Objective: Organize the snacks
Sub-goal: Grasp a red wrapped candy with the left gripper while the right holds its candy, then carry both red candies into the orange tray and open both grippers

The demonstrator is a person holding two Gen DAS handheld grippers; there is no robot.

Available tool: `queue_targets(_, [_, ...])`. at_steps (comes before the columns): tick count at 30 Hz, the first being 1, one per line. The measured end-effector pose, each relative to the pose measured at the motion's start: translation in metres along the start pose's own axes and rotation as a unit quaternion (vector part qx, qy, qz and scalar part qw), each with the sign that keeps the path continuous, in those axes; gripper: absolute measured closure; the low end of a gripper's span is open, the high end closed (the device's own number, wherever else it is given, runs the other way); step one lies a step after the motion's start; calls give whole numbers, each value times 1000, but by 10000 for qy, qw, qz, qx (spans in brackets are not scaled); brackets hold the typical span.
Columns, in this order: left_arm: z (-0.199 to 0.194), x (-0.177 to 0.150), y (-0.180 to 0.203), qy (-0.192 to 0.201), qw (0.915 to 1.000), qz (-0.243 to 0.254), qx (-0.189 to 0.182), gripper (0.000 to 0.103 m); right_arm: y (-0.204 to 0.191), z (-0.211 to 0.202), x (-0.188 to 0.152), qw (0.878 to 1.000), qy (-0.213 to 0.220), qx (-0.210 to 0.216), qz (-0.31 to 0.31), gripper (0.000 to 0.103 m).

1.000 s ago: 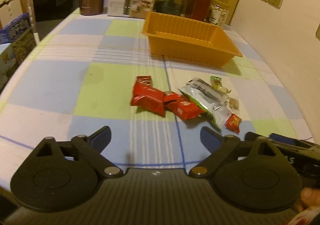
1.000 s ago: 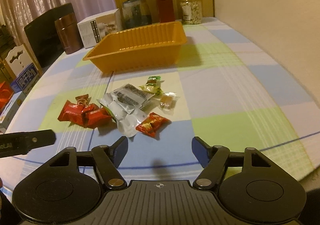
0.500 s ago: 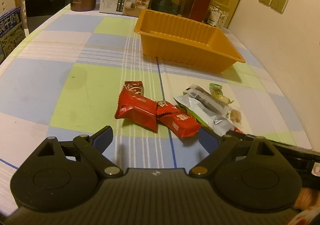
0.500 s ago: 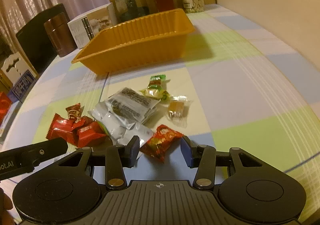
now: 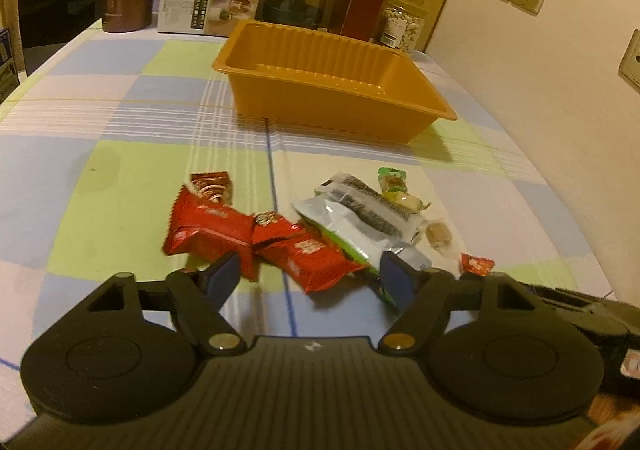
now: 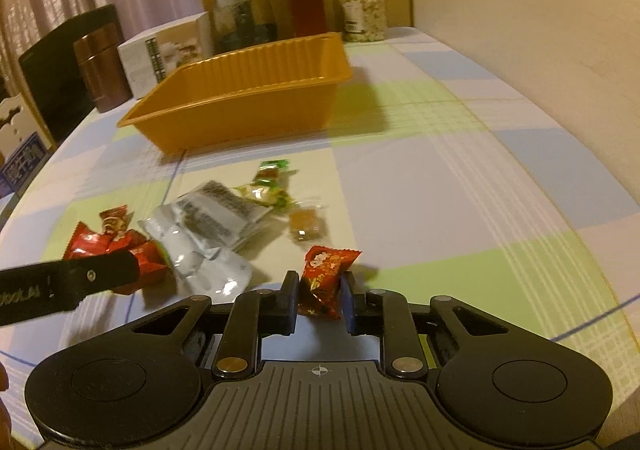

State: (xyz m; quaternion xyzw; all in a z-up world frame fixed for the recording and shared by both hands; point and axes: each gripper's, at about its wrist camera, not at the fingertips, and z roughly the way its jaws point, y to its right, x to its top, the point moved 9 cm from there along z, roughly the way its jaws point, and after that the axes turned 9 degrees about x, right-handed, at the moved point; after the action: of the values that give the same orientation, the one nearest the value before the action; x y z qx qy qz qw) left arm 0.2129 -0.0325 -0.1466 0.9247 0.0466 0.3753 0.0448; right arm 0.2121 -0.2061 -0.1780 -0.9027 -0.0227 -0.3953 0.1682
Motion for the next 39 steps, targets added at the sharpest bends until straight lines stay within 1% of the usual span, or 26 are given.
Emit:
queue_targets(2, [6, 2, 3, -28, 10000, -2, 20, 40, 3, -1, 0, 10000, 3, -25, 16, 81])
queue_targets(4, [14, 3, 6, -85, 9999, 44, 41, 44, 4, -1, 0, 10000, -5, -30, 11, 81])
queue_targets(10, [21, 0, -5, -144, 9988, 288, 373, 45, 8, -3, 0, 10000, 26, -50, 52, 81])
queue_targets(11, [20, 0, -8, -144, 9986, 297, 406, 48, 8, -3, 0, 10000, 30, -50, 61, 81])
queue_targets(12, [20, -1, -8, -143, 9986, 325, 400, 48, 8, -3, 1, 10000, 37, -51, 61, 81])
queue_targets(14, [22, -2, -7, -160, 9981, 418, 429, 53, 7, -3, 1, 10000, 43, -55, 45, 81])
queue_targets(18, [28, -3, -1, -138, 9971, 592, 456, 56, 4, -2, 1, 10000, 40, -59, -35, 81])
queue_targets(21, [31, -1, 1, -37, 9948, 833, 578, 63, 4, -1, 1, 10000, 40, -63, -49, 81])
queue_targets(23, [34, -1, 2, -44, 9939, 934, 579, 77, 3, 0, 1, 10000, 47, -60, -52, 81])
queue_targets(27, [31, -3, 2, -74, 9939, 961, 539, 80, 1, -1, 3, 9999, 57, -30, -89, 81])
queue_targets(31, [20, -5, -1, -107, 9951, 856, 487, 81, -4, -4, 6, 9999, 84, 14, -122, 81])
queue_targets(33, [11, -4, -6, -108, 9963, 706, 470, 81, -6, -7, 8, 9998, 130, 26, -161, 81])
queue_targets(37, [-8, 10, -9, 30, 9980, 512, 377, 81, -10, -14, 15, 9995, 237, 81, -201, 81])
queue_targets(39, [-13, 23, -6, 126, 9980, 534, 300, 81, -14, -17, 22, 9991, 305, 148, -235, 81])
